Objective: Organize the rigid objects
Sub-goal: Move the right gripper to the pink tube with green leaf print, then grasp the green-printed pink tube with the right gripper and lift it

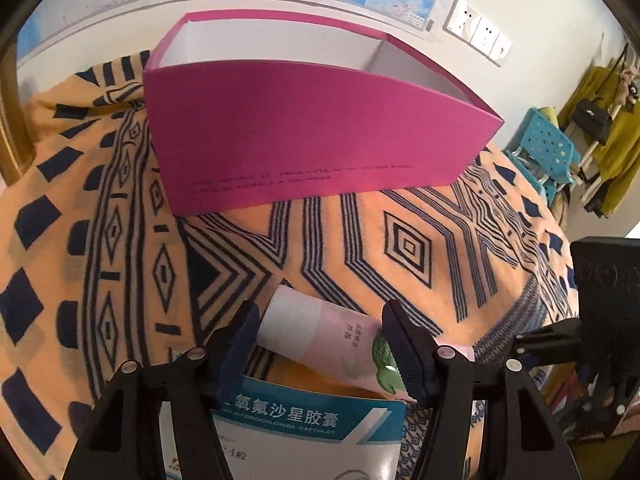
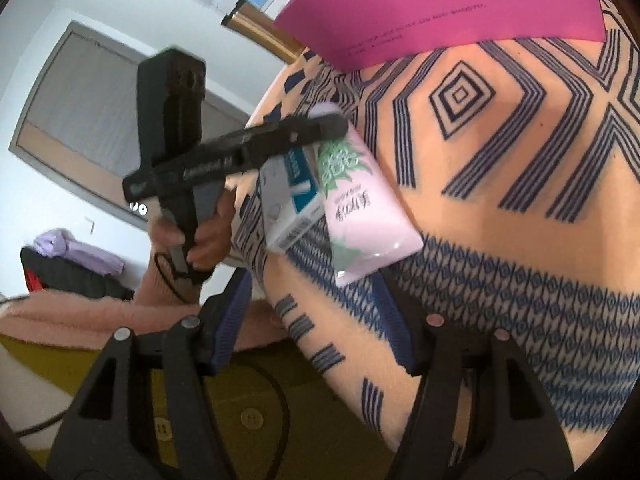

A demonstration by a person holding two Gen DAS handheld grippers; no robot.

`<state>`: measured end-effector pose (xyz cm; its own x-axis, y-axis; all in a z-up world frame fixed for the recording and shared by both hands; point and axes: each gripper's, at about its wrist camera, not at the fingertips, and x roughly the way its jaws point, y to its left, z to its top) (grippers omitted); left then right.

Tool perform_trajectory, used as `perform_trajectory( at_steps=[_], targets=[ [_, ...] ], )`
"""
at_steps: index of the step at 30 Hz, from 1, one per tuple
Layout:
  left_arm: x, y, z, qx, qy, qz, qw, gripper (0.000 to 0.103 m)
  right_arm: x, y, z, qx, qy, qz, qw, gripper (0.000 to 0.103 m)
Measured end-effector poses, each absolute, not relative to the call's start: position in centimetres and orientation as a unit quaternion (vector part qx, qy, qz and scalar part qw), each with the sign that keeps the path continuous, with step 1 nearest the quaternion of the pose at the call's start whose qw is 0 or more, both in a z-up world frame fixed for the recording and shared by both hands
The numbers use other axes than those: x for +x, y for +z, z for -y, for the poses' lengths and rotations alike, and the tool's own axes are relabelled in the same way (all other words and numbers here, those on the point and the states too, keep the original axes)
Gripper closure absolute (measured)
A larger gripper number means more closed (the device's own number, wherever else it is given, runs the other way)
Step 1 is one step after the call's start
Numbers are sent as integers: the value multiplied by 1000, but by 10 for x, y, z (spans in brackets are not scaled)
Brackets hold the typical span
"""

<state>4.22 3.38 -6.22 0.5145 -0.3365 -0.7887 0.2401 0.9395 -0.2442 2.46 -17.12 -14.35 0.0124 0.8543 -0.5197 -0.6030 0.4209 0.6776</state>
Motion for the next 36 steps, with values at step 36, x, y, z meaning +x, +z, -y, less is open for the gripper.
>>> perform_trajectory(
  at_steps=[36],
  targets=[
    [22, -56, -15, -87, -176, -467, 862, 48, 60, -123, 198, 105, 420, -402, 807, 38]
  ],
)
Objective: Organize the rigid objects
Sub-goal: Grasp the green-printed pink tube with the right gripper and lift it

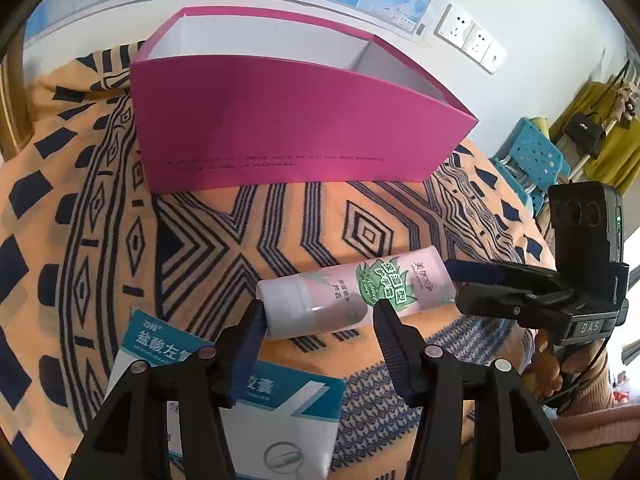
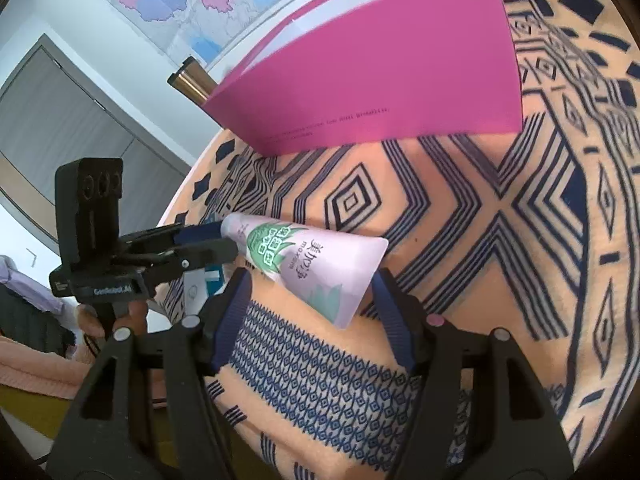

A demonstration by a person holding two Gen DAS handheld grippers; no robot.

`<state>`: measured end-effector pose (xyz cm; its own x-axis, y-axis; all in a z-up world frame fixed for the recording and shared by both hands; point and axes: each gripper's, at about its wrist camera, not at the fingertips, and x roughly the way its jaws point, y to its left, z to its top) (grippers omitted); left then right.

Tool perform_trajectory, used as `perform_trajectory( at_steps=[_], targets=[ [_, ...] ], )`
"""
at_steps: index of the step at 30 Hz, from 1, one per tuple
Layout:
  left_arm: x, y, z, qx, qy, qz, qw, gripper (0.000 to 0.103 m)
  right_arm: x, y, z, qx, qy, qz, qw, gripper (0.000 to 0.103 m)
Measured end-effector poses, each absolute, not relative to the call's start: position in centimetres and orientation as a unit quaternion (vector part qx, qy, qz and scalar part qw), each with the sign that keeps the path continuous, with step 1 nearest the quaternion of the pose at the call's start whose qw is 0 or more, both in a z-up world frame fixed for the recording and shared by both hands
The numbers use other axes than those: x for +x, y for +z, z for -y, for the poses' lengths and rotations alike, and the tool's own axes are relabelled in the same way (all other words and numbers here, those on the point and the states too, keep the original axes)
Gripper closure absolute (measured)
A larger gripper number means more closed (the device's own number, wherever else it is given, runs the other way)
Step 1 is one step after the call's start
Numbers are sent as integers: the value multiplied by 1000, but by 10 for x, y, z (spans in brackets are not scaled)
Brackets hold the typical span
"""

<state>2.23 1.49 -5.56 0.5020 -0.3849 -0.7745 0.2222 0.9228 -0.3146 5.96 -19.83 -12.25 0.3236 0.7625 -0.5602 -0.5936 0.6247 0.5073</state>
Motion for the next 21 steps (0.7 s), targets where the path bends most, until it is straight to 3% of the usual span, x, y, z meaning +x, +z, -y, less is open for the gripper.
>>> perform_trajectory(
  at_steps=[21],
  targets=[
    [33, -25, 12, -76, -183, -429, 881, 48, 59, -87, 218, 74, 382, -352, 851, 38]
  ],
)
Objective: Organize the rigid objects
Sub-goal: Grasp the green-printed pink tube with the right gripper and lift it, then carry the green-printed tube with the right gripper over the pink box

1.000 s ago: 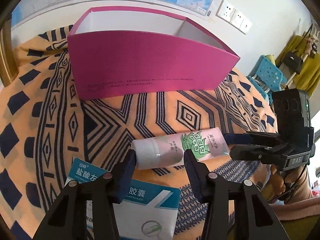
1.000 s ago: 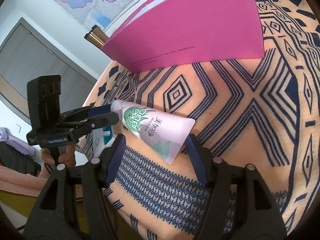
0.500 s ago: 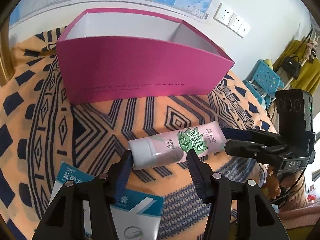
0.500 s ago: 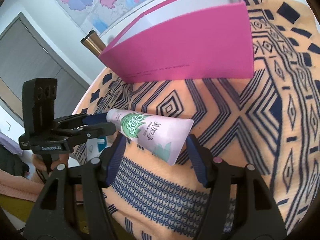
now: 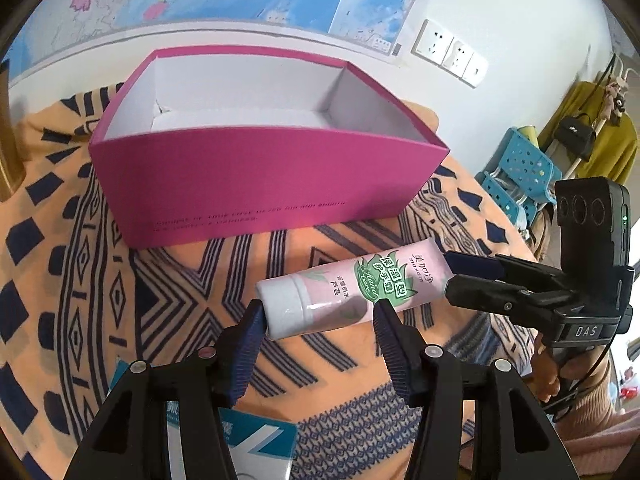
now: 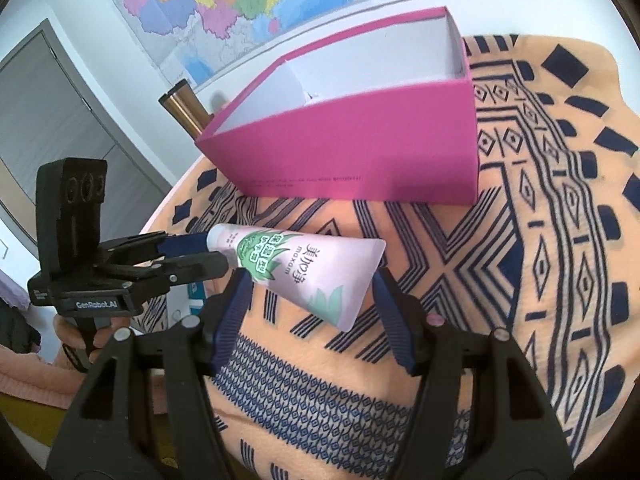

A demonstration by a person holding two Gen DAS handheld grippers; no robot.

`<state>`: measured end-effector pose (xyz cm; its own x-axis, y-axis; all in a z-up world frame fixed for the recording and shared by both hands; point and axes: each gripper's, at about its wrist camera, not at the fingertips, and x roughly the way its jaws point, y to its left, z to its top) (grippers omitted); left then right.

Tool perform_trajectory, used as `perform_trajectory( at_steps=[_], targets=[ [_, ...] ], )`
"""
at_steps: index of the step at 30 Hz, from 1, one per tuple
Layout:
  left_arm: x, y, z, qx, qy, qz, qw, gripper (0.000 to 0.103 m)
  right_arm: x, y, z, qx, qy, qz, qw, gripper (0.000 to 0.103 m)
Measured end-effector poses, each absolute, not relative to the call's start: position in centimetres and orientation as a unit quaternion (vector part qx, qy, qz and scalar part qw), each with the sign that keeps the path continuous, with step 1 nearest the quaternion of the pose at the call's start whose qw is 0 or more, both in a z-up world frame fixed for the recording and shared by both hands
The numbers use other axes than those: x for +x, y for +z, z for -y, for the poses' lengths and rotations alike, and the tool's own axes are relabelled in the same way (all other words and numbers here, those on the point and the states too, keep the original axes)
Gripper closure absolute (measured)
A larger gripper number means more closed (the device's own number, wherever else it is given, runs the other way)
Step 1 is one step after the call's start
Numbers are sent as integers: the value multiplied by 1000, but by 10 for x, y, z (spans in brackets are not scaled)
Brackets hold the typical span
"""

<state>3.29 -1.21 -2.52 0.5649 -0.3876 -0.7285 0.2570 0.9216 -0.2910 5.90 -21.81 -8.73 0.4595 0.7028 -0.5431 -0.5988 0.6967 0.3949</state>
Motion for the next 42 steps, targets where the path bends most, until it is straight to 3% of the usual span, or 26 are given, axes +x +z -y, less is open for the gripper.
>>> perform_trajectory(
  at_steps=[42],
  targets=[
    [41, 13, 30, -62, -199, -379, 902, 48, 65, -51, 235, 52, 358, -300, 883, 38]
  ],
)
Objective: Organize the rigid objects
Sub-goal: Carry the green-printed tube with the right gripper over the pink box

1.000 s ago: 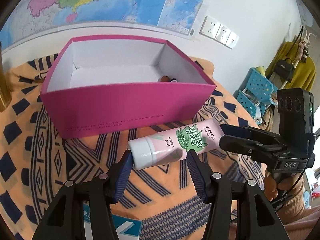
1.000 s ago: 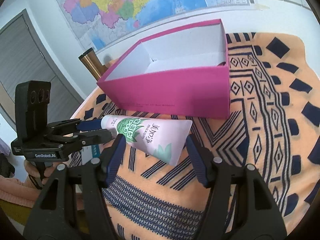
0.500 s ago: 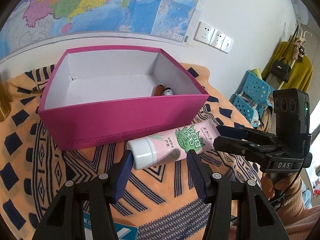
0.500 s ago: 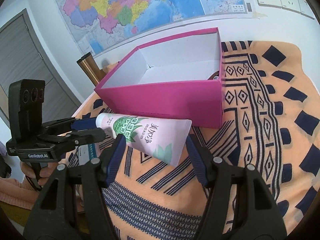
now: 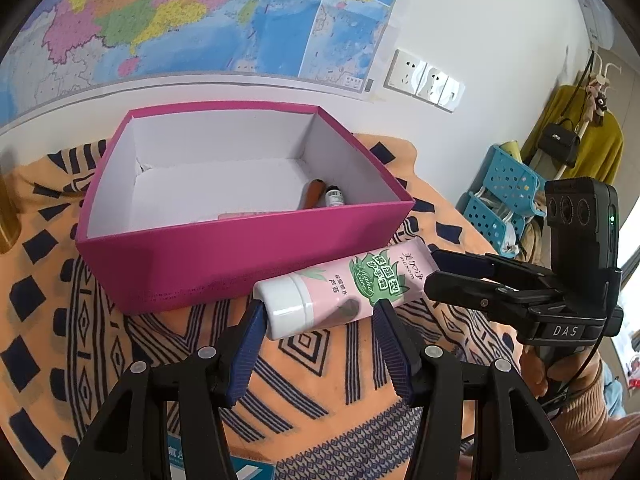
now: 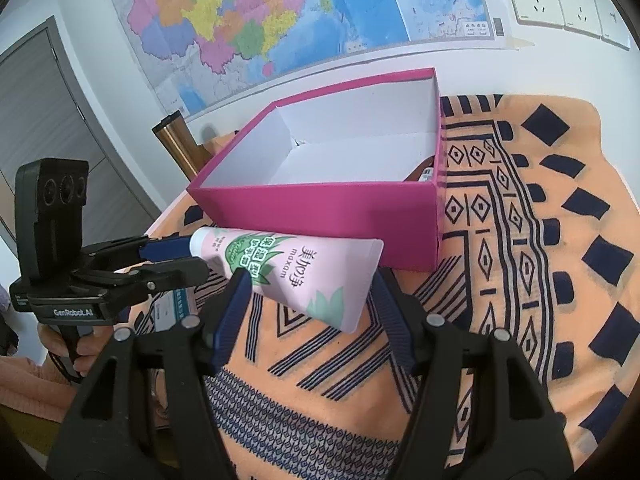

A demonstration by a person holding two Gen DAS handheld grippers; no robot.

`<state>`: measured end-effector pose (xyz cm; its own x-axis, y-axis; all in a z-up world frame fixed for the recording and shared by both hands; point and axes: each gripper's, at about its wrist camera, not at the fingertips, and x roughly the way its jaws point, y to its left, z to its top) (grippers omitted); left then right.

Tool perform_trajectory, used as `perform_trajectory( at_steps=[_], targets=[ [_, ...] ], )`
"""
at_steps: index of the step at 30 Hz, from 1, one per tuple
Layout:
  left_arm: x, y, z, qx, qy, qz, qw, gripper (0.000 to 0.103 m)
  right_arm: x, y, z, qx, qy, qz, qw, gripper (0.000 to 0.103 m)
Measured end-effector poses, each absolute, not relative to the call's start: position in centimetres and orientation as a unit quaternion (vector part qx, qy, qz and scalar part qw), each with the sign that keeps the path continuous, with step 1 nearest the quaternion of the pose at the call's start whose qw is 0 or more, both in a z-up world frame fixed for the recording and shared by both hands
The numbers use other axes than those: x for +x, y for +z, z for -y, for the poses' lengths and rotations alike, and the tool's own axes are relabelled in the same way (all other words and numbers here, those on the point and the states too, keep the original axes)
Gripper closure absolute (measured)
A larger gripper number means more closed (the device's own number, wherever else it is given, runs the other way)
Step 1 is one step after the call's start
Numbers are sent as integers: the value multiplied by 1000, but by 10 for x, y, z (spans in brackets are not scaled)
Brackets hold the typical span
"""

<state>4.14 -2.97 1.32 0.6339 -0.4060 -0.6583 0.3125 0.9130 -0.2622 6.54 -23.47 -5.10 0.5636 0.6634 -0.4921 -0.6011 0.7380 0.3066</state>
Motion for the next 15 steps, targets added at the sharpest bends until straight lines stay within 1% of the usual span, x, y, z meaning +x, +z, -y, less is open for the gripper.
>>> perform_trajectory(
  at_steps=[15],
  targets=[
    [46, 18, 31, -62, -200, -374, 903, 48, 67, -43, 236, 43, 356, -290, 887, 38]
  ],
)
